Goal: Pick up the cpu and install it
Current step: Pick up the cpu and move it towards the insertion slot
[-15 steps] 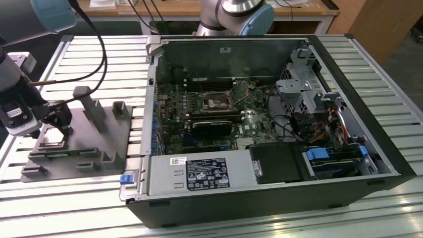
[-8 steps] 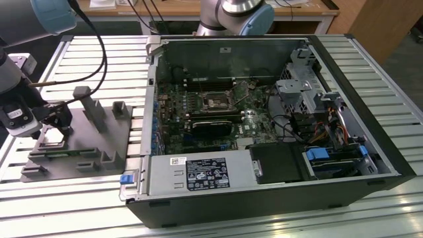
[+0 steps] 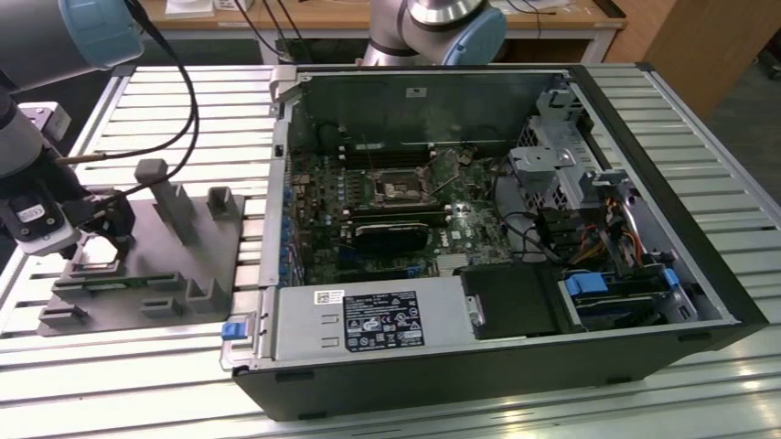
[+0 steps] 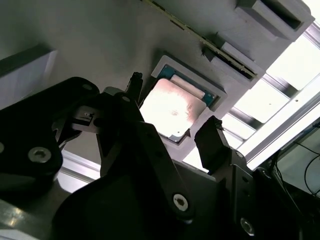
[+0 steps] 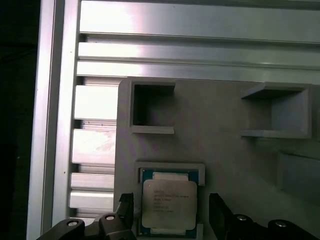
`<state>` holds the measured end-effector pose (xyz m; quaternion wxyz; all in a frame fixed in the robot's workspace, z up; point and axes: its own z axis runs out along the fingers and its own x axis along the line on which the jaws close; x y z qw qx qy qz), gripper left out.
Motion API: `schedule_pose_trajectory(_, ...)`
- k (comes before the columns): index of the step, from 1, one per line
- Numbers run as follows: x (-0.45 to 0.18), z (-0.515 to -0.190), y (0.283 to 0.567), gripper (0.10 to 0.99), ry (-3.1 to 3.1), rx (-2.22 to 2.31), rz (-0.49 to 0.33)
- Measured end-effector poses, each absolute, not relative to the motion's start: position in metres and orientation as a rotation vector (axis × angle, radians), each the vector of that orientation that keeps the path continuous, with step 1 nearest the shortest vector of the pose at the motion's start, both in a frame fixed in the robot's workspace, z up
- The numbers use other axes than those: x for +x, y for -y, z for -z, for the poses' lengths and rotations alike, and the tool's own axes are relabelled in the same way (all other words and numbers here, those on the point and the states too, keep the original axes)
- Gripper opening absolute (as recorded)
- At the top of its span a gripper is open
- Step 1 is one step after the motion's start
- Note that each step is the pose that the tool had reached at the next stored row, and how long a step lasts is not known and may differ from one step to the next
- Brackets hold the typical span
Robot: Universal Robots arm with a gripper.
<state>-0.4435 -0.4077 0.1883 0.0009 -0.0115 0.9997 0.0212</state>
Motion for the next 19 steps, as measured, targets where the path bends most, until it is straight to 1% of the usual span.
schedule_pose_trajectory(4, -0.4436, -0.1871, 0.4077, 0.690, -3.139, -0.036, -0.066)
schedule_pose_trajectory(5, -0.4437, -0.1869, 0.4077, 0.620, -3.139, -0.036, -0.067)
schedule_pose_trajectory(17, -0.4450, -0.1862, 0.4077, 0.620, -3.138, -0.037, -0.066)
schedule_pose_trajectory(19, -0.4450, -0.1862, 0.4077, 0.608, -3.138, -0.037, -0.066)
